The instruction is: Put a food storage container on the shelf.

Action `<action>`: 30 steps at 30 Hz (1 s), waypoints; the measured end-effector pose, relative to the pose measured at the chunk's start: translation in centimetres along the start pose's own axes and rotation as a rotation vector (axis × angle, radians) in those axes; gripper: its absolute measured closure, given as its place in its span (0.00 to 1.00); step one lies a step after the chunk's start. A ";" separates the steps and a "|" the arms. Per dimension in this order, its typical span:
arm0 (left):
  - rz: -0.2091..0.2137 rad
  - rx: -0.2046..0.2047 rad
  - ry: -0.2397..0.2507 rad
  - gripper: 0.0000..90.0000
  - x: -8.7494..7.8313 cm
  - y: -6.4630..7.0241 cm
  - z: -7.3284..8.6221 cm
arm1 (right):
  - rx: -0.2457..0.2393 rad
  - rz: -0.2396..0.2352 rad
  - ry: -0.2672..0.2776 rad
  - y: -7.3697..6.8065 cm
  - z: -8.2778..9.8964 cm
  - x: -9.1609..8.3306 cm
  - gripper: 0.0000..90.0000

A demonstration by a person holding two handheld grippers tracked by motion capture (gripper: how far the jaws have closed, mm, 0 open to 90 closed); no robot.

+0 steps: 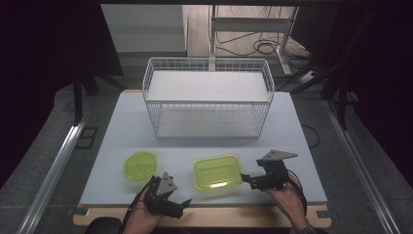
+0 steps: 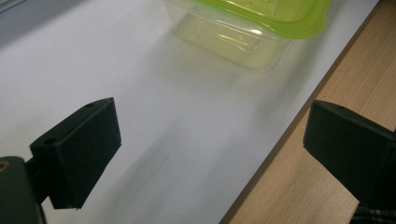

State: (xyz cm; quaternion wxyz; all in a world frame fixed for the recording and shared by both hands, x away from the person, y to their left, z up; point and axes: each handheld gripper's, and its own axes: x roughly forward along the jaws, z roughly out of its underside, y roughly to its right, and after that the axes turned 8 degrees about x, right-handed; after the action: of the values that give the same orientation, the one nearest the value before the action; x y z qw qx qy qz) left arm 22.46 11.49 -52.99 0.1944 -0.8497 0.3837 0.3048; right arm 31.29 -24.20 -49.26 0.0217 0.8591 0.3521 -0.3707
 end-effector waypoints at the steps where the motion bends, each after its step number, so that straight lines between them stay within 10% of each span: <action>1: -0.002 0.000 0.004 0.04 0.0 0.0 0.0 | 0.006 -0.003 -0.004 0.0 0.0 0.0 0.12; 11: -0.038 0.029 -0.006 0.04 0.1 -0.1 0.1 | 0.105 -0.037 -0.049 0.4 -0.4 0.6 0.09; 30: -0.053 0.054 -0.014 0.05 0.3 0.0 0.0 | 0.331 -0.215 -0.131 1.4 -1.9 2.5 0.63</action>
State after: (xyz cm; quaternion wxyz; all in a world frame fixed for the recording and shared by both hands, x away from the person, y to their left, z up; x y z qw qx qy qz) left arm 22.60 11.38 -53.18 0.2280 -0.8520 0.3677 0.2949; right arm 34.51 -23.21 -49.79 -0.1367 0.7825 0.3740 -0.4786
